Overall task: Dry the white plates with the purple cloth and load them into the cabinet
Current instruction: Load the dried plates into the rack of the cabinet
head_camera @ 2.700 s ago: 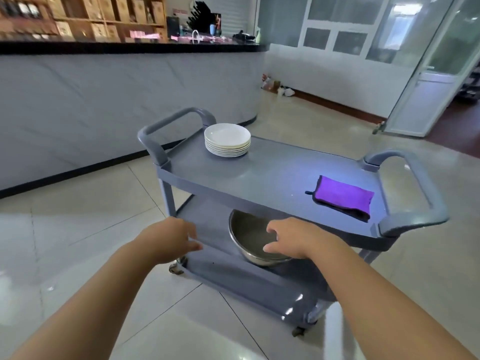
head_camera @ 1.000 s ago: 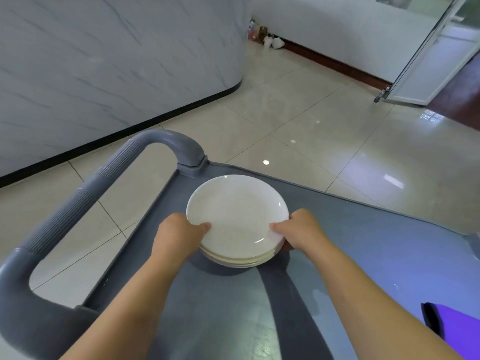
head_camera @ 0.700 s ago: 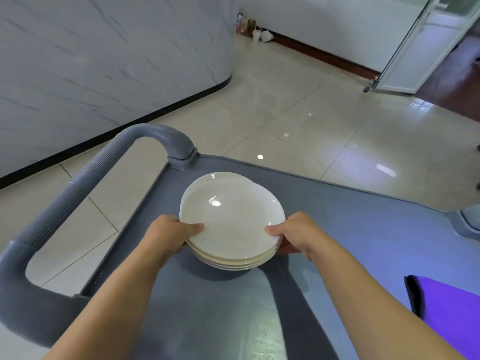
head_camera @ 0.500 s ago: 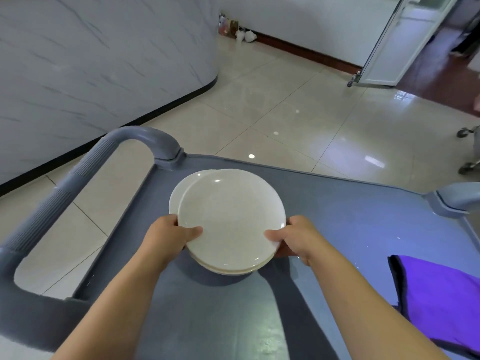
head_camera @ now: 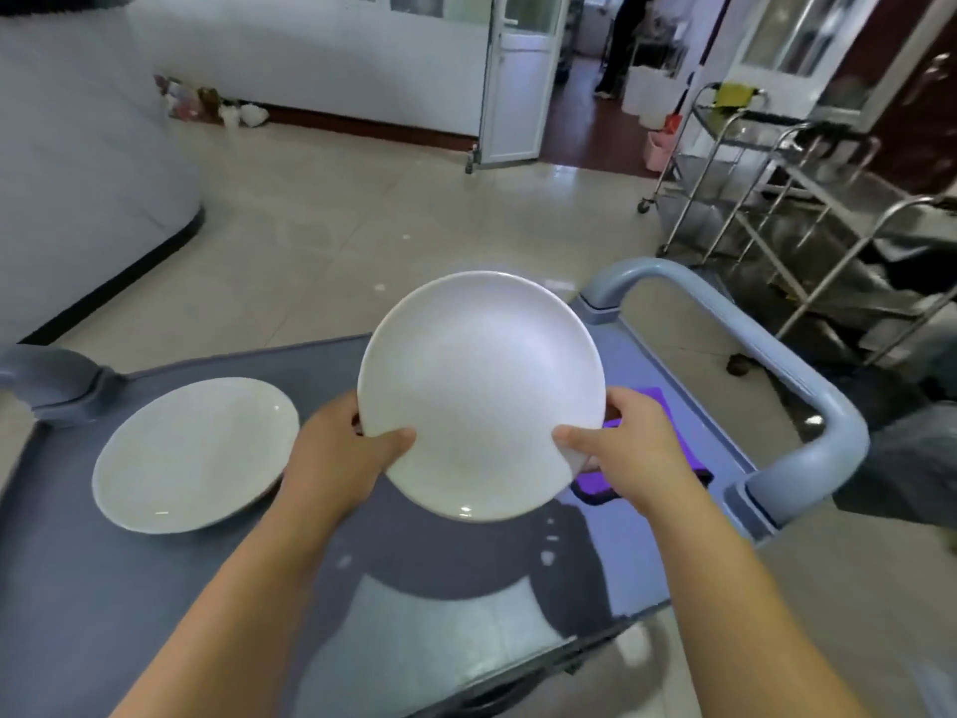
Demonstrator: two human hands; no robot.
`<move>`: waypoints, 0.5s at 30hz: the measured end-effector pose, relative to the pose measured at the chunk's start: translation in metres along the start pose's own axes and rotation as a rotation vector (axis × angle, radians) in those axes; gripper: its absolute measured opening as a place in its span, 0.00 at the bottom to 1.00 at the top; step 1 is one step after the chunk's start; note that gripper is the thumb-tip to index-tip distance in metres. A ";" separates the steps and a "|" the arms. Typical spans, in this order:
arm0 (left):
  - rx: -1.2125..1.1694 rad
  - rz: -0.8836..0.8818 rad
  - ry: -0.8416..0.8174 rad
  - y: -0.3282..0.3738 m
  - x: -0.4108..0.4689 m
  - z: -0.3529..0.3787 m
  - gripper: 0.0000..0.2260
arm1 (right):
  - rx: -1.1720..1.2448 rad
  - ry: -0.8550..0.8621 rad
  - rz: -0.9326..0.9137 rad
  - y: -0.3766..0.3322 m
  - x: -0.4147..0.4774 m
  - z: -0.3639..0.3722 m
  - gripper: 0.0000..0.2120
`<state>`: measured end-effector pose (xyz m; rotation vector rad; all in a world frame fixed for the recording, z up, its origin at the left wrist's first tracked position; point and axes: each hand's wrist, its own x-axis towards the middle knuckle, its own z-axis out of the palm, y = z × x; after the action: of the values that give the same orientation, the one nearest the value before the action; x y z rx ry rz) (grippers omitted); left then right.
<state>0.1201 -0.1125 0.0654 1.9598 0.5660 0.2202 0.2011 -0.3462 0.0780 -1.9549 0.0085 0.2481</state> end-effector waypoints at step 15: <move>-0.003 0.349 -0.557 0.095 -0.236 0.263 0.07 | 0.056 0.564 0.160 0.166 -0.259 -0.286 0.11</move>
<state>0.0458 -0.4709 0.0551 1.9911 -0.1395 -0.1125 -0.0234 -0.7011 0.0780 -1.9115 0.5344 -0.2044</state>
